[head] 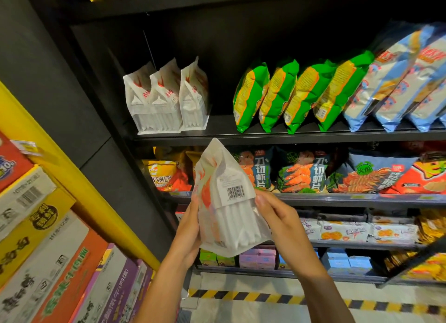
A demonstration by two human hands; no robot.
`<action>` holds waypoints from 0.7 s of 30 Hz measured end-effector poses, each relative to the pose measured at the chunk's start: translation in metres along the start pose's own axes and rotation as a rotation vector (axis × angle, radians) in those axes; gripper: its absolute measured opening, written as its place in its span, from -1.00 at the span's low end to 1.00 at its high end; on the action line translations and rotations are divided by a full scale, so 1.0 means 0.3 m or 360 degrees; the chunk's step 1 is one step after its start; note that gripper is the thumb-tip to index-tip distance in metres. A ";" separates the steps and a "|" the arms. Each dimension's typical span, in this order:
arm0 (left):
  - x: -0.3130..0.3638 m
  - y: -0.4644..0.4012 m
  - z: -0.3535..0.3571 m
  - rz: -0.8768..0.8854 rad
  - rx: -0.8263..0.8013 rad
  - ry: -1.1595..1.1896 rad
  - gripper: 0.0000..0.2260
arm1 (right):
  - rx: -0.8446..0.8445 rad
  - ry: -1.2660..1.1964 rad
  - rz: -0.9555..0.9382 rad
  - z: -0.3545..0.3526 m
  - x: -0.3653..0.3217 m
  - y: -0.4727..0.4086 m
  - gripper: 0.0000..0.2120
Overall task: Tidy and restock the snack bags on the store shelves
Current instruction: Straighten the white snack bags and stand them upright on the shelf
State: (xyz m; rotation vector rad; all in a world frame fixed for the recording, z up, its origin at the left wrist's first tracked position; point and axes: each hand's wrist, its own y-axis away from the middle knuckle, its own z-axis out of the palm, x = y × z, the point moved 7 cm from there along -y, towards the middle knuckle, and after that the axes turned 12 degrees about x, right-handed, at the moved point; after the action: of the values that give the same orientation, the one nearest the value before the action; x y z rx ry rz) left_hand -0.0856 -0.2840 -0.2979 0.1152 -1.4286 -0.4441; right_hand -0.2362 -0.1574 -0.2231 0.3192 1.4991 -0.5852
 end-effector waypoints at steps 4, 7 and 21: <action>0.025 0.009 -0.038 0.0216 0.0247 0.0075 -0.59 | -0.0034 0.0087 0.0043 -0.033 0.012 0.000 -0.68; 0.058 0.032 -0.064 0.0420 0.0443 0.0065 -0.63 | -0.0208 0.0115 0.0167 -0.029 0.025 0.023 -0.63; 0.122 0.108 -0.008 0.0470 -0.0470 -0.0455 -0.38 | 0.0257 -0.0024 0.0487 -0.185 0.134 -0.002 -0.81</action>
State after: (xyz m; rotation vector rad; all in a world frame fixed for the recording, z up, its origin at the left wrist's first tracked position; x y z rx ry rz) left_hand -0.0733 -0.2682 -0.2533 -0.4076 -1.6109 -0.4329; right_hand -0.2841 -0.1346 -0.2664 0.6551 1.3573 -0.4619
